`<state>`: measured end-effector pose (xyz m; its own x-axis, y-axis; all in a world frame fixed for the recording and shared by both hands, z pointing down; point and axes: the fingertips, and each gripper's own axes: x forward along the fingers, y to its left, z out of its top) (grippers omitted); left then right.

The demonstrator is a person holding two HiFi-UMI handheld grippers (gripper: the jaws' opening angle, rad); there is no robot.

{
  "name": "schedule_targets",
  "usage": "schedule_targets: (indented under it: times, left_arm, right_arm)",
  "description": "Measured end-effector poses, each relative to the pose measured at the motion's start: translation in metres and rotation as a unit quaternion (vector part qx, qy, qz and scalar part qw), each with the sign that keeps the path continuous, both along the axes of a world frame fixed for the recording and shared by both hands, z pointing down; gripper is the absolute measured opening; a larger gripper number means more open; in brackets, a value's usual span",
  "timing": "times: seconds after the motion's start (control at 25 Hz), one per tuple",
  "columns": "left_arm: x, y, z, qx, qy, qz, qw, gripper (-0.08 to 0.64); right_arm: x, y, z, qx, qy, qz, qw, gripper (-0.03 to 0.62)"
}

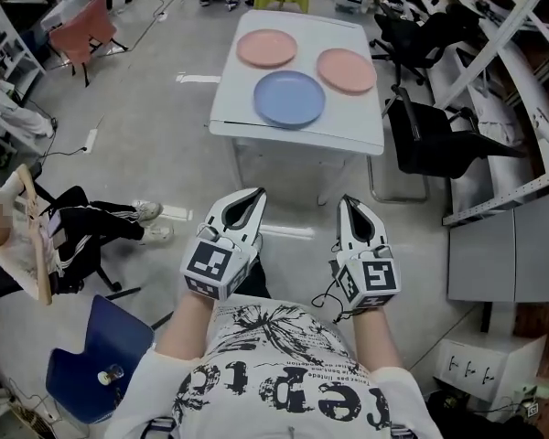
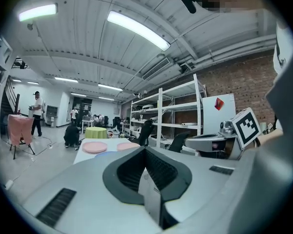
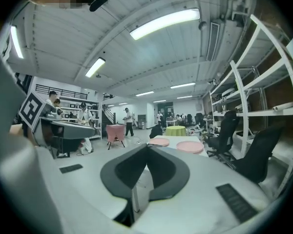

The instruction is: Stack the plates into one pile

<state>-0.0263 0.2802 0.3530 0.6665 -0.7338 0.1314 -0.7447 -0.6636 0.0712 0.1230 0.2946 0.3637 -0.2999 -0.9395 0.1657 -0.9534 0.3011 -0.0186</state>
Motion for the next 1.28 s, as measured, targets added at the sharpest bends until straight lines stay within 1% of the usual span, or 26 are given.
schedule_targets:
  times: [0.12,0.28,0.4,0.52,0.68,0.84,1.0,1.12,1.28]
  left_arm:
    - [-0.01,-0.053,-0.005,-0.001,0.004,0.007,1.0,0.002]
    - [-0.03,-0.126,-0.007,-0.007,0.005,0.025,0.9997,0.002]
    - [-0.054,-0.183,-0.008,-0.015,0.013,0.021,0.9996,0.002]
    - [-0.075,-0.234,-0.006,-0.018,0.008,0.019,0.9996,0.002]
    - [-0.092,-0.289,-0.006,-0.021,0.007,0.017,0.9996,0.002]
    - [-0.108,-0.33,0.003,-0.037,0.009,0.001,0.9993,0.002]
    - [-0.109,-0.363,0.015,-0.057,0.018,-0.012,0.9982,0.002]
    - [-0.101,-0.392,0.027,-0.065,0.014,-0.017,0.9976,0.002]
    - [-0.094,-0.437,0.04,-0.073,0.012,-0.042,0.9963,0.002]
  right_arm:
    - [-0.012,-0.05,-0.006,0.001,0.007,0.003,1.0,0.008]
    - [-0.03,-0.125,-0.008,-0.004,0.005,0.023,1.0,0.008]
    - [-0.054,-0.18,-0.01,-0.008,0.006,0.027,1.0,0.008]
    - [-0.077,-0.229,-0.011,-0.008,0.016,0.023,1.0,0.008]
    - [-0.092,-0.284,-0.01,-0.012,0.018,0.028,0.999,0.008]
    - [-0.104,-0.321,-0.001,-0.022,0.019,0.027,0.999,0.008]
    - [-0.103,-0.356,0.012,-0.039,0.025,0.024,0.999,0.008]
    - [-0.093,-0.388,0.025,-0.049,0.025,0.017,0.998,0.008]
    - [-0.08,-0.441,0.037,-0.057,0.024,-0.001,0.998,0.008]
